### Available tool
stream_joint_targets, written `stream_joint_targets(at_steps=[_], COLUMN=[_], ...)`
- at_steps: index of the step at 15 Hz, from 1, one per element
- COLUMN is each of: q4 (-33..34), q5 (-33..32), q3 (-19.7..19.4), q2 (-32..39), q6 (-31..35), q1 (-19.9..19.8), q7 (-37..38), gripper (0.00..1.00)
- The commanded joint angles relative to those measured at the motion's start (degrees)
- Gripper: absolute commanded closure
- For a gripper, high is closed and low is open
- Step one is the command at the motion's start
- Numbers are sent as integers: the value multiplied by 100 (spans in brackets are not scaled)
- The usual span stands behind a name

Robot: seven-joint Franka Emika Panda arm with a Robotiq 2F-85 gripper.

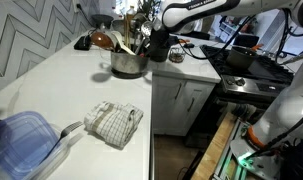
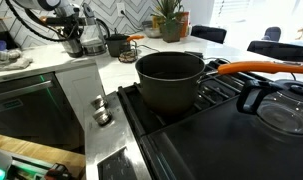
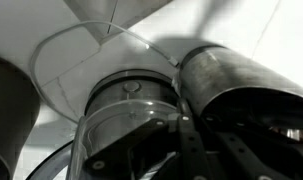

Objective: Place the utensil holder next to the stove

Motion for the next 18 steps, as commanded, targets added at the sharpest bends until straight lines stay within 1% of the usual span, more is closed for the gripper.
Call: stream_joint_targets(at_steps=[1,4,6,9,12,13,14,15,18], q4=[-102,-9,25,79,93,82,180,184,186], q5=[132,11,45,-39,-191,-144,-132,-134,-140], q3=[37,99,180,249,218,217,231,230,230], q2=[64,114,117,121,153,132,7,8,8], q6=[7,-203,-413,-635,-607,-594,-589,-592,-592], q1=[-24,66,139,249,329,328,307,306,308], q7=[-171,-185,-208,-94,122,156,8,15,14], gripper=[99,99,99,99,99,99,99,96,96])
